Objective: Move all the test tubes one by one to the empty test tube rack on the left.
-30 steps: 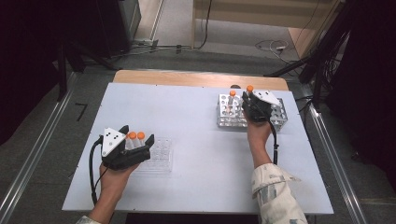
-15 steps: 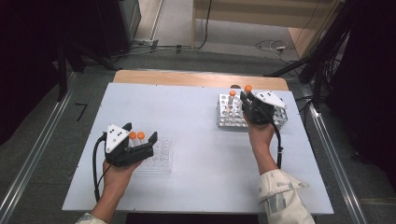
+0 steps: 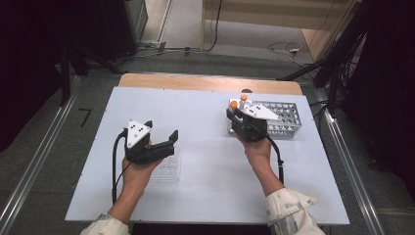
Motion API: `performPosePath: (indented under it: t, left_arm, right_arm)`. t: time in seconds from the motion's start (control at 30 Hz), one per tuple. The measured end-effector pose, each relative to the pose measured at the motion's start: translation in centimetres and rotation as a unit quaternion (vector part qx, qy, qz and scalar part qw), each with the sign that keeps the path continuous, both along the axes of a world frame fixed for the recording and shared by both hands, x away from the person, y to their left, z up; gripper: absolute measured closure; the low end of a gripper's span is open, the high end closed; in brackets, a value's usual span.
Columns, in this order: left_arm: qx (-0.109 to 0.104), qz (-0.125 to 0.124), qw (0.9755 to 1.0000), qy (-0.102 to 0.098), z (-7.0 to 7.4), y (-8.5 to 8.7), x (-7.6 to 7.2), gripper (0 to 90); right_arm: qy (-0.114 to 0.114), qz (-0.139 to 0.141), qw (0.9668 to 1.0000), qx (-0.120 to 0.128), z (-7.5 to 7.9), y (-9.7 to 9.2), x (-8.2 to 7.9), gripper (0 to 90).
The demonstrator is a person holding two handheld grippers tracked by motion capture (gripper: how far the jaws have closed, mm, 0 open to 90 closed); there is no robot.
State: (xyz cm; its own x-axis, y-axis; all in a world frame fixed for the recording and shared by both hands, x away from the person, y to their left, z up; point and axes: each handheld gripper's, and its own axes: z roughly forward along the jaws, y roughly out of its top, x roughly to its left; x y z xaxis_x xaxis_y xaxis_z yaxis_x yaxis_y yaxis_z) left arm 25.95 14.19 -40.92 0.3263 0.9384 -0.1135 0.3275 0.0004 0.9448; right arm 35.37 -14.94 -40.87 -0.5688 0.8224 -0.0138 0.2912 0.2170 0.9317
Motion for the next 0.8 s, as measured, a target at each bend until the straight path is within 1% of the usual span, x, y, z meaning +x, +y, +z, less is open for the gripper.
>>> performPosePath:
  t: [0.13, 0.4, 0.5, 0.67, 0.8]
  left_arm:
    - [-0.001, -0.004, 1.0000, -0.001, 0.3, -0.6, 0.6, 13.1]
    - [0.000, -0.012, 0.9999, 0.000, 0.4, -1.8, 1.5, 14.8]
    - [0.001, -0.014, 0.9999, -0.003, 0.4, -2.1, 1.6, 15.5]
    - [-0.001, -0.022, 0.9997, -0.009, 0.5, -2.5, 1.5, 19.9]
    - [0.001, -0.030, 0.9995, -0.013, 0.6, -3.0, 1.5, 21.1]
  right_arm:
    - [0.000, 0.029, 0.9996, -0.002, -0.1, 1.4, -0.8, 71.9]
    - [0.011, 0.063, 0.9979, -0.011, -0.6, 3.4, -1.6, 71.9]
    - [0.019, 0.074, 0.9970, -0.011, -1.0, 3.9, -1.7, 71.9]
    - [0.021, 0.092, 0.9954, -0.019, -1.3, 4.5, -2.1, 71.9]
    - [0.024, 0.105, 0.9939, -0.024, -1.4, 5.2, -2.4, 71.9]
